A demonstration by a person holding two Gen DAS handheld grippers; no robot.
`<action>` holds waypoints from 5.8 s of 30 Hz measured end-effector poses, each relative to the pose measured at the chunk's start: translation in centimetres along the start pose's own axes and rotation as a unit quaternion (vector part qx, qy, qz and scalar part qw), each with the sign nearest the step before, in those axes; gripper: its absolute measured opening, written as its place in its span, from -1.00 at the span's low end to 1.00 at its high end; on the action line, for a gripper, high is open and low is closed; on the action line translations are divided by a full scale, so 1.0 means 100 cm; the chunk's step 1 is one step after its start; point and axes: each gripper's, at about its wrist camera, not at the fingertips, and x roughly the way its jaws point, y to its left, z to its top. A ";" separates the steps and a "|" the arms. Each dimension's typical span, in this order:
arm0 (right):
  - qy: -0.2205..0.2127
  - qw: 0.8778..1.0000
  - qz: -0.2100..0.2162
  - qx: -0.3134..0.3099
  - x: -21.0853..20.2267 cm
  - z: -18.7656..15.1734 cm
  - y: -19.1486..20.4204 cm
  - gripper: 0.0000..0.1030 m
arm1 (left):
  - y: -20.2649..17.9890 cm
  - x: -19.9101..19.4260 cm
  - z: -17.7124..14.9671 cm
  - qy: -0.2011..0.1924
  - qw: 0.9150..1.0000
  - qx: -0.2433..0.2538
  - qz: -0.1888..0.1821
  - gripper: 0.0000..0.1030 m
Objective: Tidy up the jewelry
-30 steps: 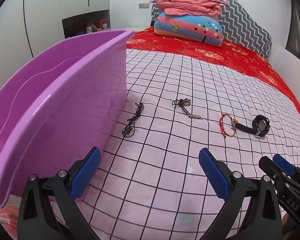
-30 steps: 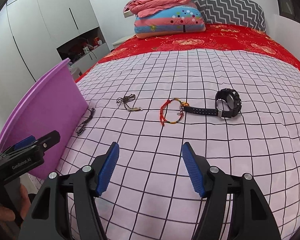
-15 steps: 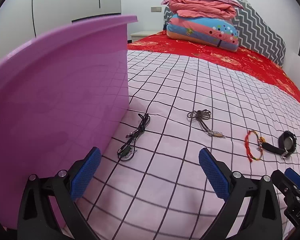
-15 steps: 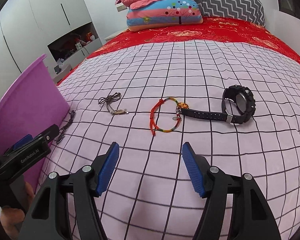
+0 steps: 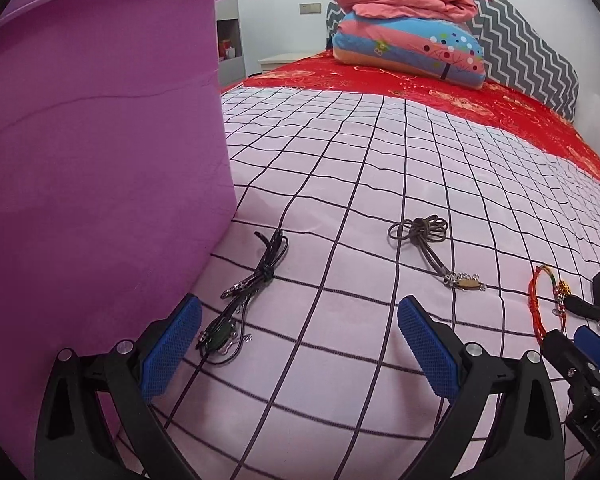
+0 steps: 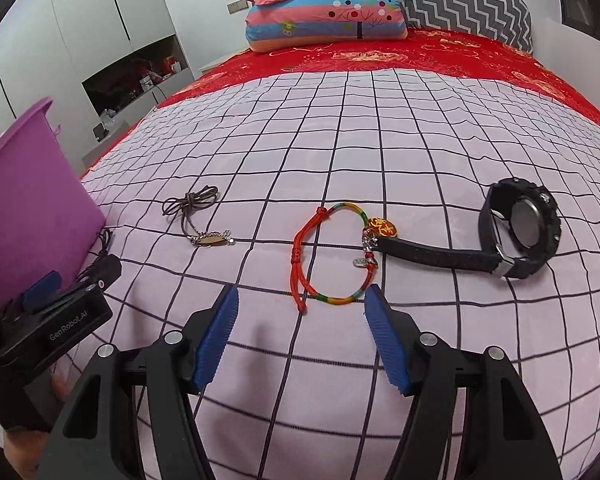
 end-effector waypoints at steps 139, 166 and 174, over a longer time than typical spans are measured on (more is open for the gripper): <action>0.006 0.998 -0.059 -0.027 0.046 0.030 0.012 -0.92 | 0.001 -0.028 -0.006 0.027 0.995 -0.001 -0.101 -0.96; -0.054 0.998 0.013 -0.005 -0.130 -0.010 0.027 -0.93 | 0.004 -0.163 -0.006 -0.003 0.987 0.028 -0.157 -0.96; -0.092 0.994 0.051 -0.031 -0.182 0.012 0.067 -0.93 | 0.035 -0.214 0.025 -0.034 0.986 0.005 -0.165 -0.96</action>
